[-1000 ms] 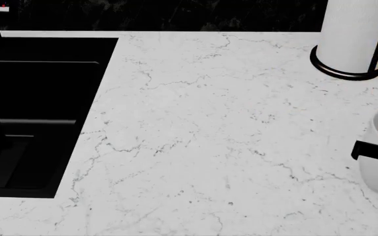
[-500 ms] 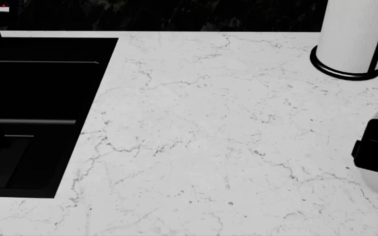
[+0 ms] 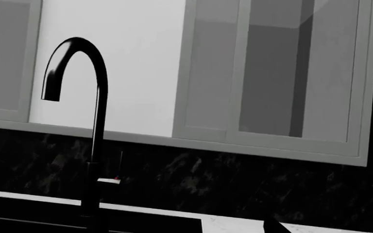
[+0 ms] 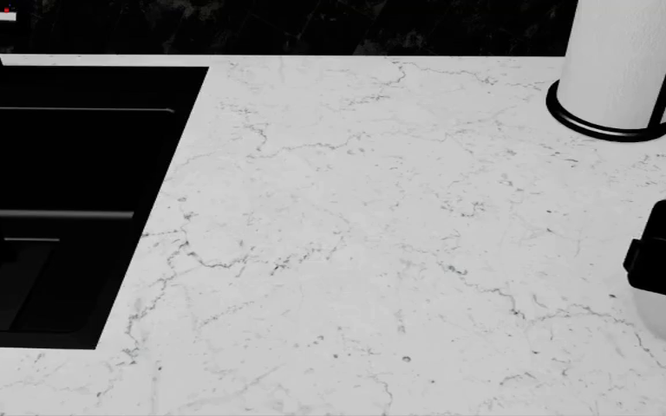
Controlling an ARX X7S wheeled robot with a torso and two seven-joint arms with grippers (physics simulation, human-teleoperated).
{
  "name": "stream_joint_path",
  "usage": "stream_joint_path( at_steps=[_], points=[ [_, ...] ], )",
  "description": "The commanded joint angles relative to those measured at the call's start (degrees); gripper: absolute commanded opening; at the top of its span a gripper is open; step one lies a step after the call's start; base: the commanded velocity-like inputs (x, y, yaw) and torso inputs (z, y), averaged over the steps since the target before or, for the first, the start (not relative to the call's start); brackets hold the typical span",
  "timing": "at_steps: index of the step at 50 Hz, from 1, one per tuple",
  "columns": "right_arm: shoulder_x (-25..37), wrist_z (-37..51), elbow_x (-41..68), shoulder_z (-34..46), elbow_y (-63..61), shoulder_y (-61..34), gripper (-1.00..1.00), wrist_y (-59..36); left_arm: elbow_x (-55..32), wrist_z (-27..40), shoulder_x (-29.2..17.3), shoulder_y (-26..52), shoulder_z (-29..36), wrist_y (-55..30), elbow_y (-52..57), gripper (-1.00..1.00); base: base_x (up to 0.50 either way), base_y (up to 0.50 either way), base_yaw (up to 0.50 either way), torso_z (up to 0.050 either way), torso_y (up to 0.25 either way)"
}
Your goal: Stack the cups from largest to smallest.
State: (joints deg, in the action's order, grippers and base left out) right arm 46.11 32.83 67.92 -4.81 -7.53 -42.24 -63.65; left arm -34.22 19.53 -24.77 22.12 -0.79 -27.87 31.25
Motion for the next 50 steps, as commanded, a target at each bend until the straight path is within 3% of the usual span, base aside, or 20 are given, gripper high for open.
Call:
stream_joint_path(
  at_steps=[1, 33, 50],
  points=[
    [0.56, 1.37, 2.91, -3.58, -3.41, -1.13, 1.0, -1.86, 1.98, -0.85, 1.28, 1.1, -0.13, -0.28, -1.72, 1.0, 0.0, 0.0, 0.0, 0.0, 0.0],
    [6.61, 14.14, 23.69, -18.19, -22.67, 3.6, 1.0, -5.89, -0.34, 0.32, 0.11, 2.99, -0.33, -2.69, 1.14, 1.0, 0.0, 0.0, 0.0, 0.0, 0.0],
    [17.84, 27.2, 46.33, -35.09, -29.73, 9.62, 1.0, -4.66, -4.76, 1.05, -3.58, 3.64, -4.82, -5.09, 6.57, 1.0, 0.0, 0.0, 0.0, 0.0, 0.0]
  ],
)
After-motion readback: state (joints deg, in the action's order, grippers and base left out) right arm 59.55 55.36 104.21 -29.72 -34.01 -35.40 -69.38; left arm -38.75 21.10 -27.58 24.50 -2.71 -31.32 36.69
